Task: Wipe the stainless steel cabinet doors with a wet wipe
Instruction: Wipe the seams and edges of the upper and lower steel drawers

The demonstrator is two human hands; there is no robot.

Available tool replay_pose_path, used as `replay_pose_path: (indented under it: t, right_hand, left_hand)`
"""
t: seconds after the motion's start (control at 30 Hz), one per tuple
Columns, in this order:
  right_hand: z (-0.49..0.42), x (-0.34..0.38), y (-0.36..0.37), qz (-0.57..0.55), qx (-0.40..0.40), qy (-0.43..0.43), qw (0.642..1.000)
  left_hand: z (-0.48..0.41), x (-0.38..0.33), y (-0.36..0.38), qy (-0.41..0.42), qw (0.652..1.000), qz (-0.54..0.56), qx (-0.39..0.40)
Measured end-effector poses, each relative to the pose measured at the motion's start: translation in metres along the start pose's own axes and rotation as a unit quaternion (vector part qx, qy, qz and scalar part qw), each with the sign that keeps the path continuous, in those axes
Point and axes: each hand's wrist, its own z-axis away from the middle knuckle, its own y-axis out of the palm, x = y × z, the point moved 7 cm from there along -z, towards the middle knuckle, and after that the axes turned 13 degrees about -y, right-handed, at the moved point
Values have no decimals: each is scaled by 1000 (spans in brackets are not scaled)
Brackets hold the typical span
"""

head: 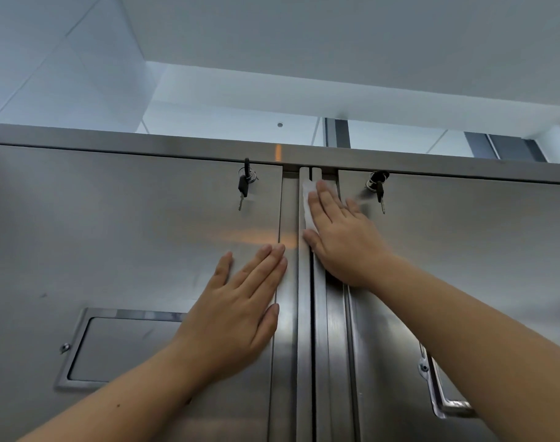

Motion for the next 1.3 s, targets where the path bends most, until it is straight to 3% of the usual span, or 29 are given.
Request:
replay_pose_path:
  t: [0.27,0.6,0.9,1.3]
  right_hand:
    - [-29,-12,-11,-15,12,26,999]
    - [-1,-2,1,19,-16,-31,999]
    - [-25,-8,-11,41,34,-6,999]
    - [-36,-6,-14,20,-14,-11,1000]
  left_hand:
    - [0,-3,-3,3,1000,-8,-15]
    - [1,-4,-5,-5,1000,1,-15]
    - [1,-2,-4,-12,1000,0,-22]
    - [1,-2,-5,-16,1000,3,-22]
